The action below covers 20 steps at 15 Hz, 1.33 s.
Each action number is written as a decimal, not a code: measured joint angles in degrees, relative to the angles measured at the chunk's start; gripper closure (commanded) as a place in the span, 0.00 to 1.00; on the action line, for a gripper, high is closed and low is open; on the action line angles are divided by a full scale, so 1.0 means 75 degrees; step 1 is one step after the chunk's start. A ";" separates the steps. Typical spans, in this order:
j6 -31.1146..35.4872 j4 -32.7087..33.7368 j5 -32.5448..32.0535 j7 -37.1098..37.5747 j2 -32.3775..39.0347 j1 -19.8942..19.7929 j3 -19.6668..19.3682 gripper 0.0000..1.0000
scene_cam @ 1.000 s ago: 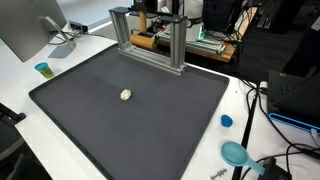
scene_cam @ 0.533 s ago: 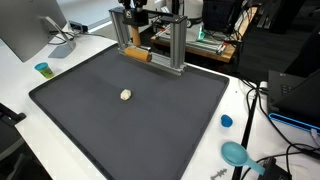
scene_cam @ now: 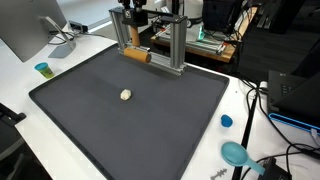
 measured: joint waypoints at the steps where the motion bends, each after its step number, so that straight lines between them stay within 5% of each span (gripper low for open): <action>1: 0.0230 0.0023 -0.0011 0.0098 0.0120 0.0008 0.0044 0.78; 6: 0.1411 0.0779 -0.0386 0.0447 0.1610 0.0121 0.0200 0.78; 12: 0.1491 0.1992 -0.0884 0.0444 0.3353 0.0150 0.0013 0.78; 20: 0.1208 0.2490 -0.0871 0.0151 0.3874 0.0173 -0.0214 0.78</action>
